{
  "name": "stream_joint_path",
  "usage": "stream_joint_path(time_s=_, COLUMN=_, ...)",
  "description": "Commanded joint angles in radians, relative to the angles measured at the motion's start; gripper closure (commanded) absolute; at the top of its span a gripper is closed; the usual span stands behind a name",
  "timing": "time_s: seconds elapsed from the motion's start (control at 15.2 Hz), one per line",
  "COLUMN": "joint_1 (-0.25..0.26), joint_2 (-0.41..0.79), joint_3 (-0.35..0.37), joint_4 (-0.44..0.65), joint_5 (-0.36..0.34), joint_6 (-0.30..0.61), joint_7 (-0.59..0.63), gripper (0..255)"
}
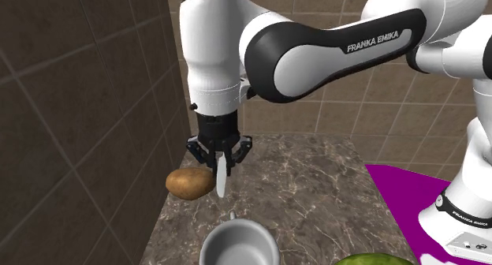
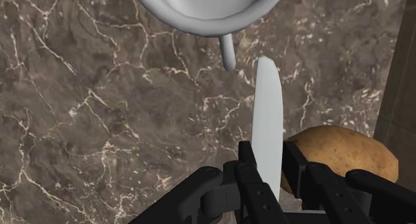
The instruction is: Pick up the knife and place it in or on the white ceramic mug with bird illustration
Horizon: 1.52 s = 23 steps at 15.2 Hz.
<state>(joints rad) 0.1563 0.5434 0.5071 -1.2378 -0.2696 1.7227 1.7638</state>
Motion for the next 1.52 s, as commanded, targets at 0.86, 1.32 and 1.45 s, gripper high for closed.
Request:
stream_joint_path(time_s=0.86, joint_1=0.158, joint_2=-0.001, joint_3=0.038, joint_4=0.08, joint_5=-0.015, joint_6=-0.09, joint_7=0.17, gripper=255)
stream_joint_path(time_s=1.32, joint_1=0.272, joint_2=0.04, joint_3=0.052, joint_4=0.14, joint_5=-0.04, joint_6=-0.116, joint_7=0.28, gripper=255)
stream_joint_path(time_s=1.45, joint_1=0.263, joint_2=0.034, joint_3=0.053, joint_4=0.102, joint_5=-0.038, joint_6=-0.085, joint_7=0.283, gripper=255)
